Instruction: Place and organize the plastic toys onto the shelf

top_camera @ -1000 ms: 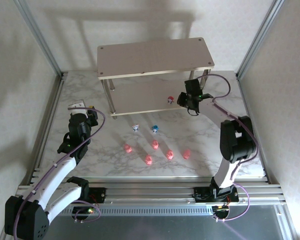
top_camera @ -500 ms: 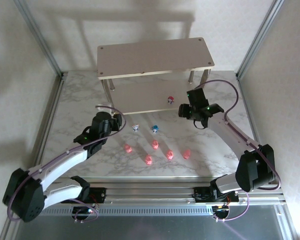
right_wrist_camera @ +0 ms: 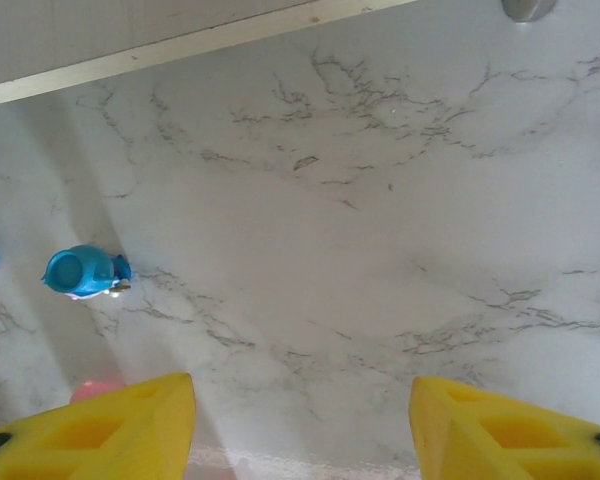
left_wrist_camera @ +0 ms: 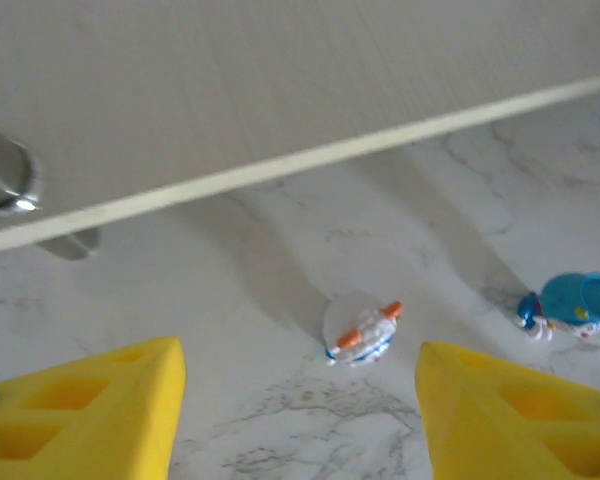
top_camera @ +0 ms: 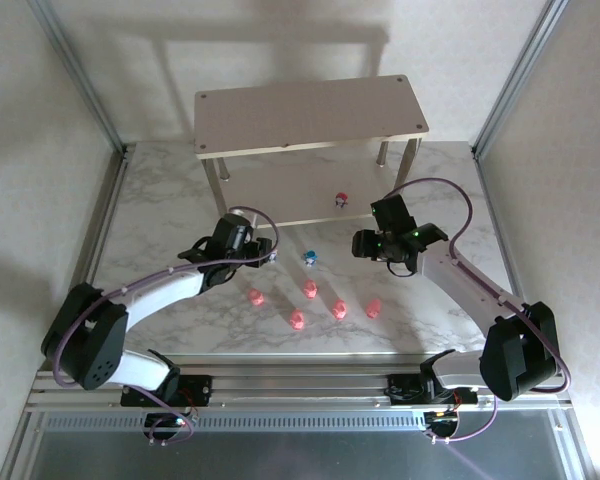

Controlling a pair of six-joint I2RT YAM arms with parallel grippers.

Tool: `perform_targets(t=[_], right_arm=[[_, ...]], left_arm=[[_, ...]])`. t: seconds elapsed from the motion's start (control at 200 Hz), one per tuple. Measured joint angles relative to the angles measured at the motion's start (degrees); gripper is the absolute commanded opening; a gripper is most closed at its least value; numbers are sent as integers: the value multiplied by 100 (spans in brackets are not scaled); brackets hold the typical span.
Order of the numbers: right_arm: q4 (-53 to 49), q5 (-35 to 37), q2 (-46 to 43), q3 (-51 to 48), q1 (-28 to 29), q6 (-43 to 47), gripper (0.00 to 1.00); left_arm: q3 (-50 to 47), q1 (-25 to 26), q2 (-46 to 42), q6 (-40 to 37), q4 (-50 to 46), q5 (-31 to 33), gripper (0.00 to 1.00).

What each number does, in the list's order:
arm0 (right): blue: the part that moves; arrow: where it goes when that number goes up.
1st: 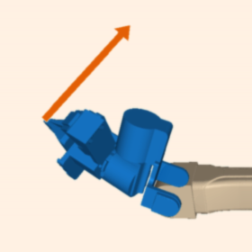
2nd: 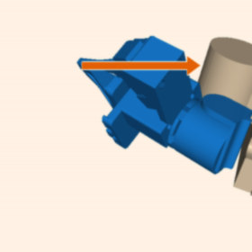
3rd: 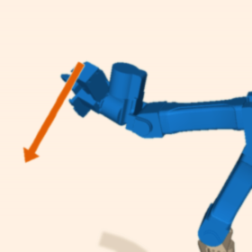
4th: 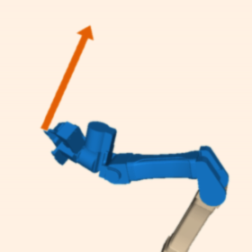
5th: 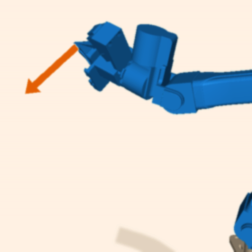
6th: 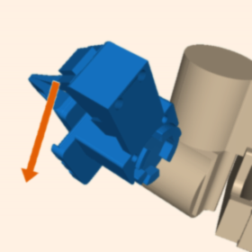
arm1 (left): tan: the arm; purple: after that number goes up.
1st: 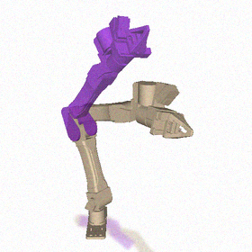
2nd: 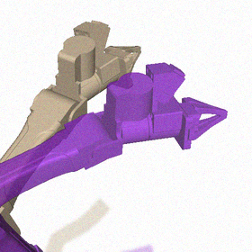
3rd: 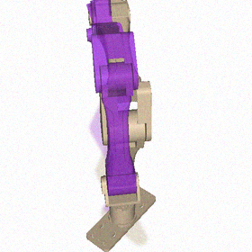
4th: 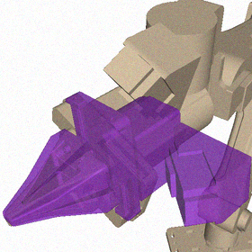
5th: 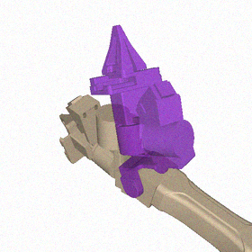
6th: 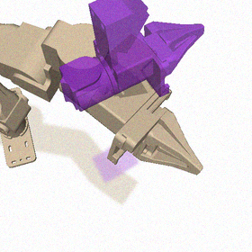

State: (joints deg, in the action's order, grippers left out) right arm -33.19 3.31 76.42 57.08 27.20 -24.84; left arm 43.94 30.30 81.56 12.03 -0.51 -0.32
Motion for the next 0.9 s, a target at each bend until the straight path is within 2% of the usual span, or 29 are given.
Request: perform_targets(t=[0.325, 0.901], right_arm=[[149, -188, 205, 0, 0, 7, 60], [254, -188, 229, 2, 0, 26, 61]], left_arm=[[345, 0, 560, -240, -415, -442, 63], [815, 0, 1388, -481, -557, -595, 59]])
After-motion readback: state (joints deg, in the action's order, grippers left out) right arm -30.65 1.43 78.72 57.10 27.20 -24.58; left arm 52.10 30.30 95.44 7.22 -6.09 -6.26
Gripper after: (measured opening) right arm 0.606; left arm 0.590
